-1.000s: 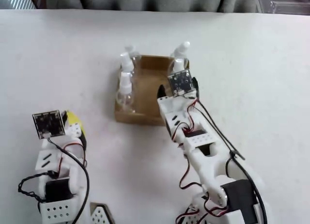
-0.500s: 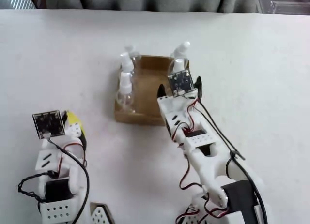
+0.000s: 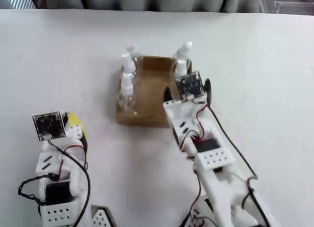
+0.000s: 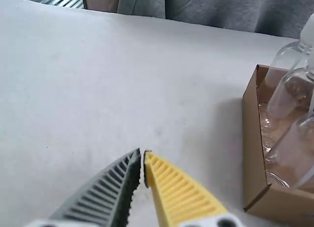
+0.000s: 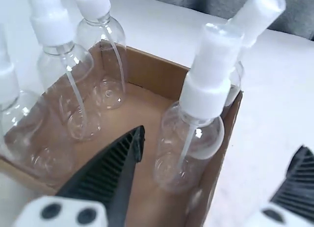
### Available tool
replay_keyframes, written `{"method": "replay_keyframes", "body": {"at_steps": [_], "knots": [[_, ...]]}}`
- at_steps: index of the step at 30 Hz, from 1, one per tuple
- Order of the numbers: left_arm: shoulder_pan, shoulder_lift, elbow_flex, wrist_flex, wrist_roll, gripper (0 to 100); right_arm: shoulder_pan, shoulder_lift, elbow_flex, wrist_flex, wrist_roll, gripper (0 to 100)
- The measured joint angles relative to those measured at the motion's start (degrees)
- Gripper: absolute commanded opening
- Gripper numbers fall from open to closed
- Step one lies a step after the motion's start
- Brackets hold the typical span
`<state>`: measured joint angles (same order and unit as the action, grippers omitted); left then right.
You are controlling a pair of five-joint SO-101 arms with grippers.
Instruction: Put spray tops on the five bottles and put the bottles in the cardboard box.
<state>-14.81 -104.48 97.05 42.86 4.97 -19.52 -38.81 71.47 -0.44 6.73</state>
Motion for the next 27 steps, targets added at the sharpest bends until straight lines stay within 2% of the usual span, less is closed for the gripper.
{"method": "replay_keyframes", "body": {"at_steps": [7, 14, 16, 22, 27], "knots": [[0.0, 0.0, 0.0, 0.0, 0.0, 2, 2.29, -19.25, 9.67, 8.44, 0.0, 37.2], [0.0, 0.0, 0.0, 0.0, 0.0, 2, 10.99, -37.8, 15.56, 20.66, 0.0, 13.5], [0.0, 0.0, 0.0, 0.0, -0.09, 2, 12.75, -42.55, 16.97, 23.56, 0.0, 9.8], [0.0, 0.0, 0.0, 0.09, -1.23, 2, 16.35, -54.24, 18.81, 32.44, 0.0, 8.4], [0.0, 0.0, 0.0, 3.34, -7.74, 2, 16.79, -61.63, 18.81, 44.31, 0.0, 8.4]]}}
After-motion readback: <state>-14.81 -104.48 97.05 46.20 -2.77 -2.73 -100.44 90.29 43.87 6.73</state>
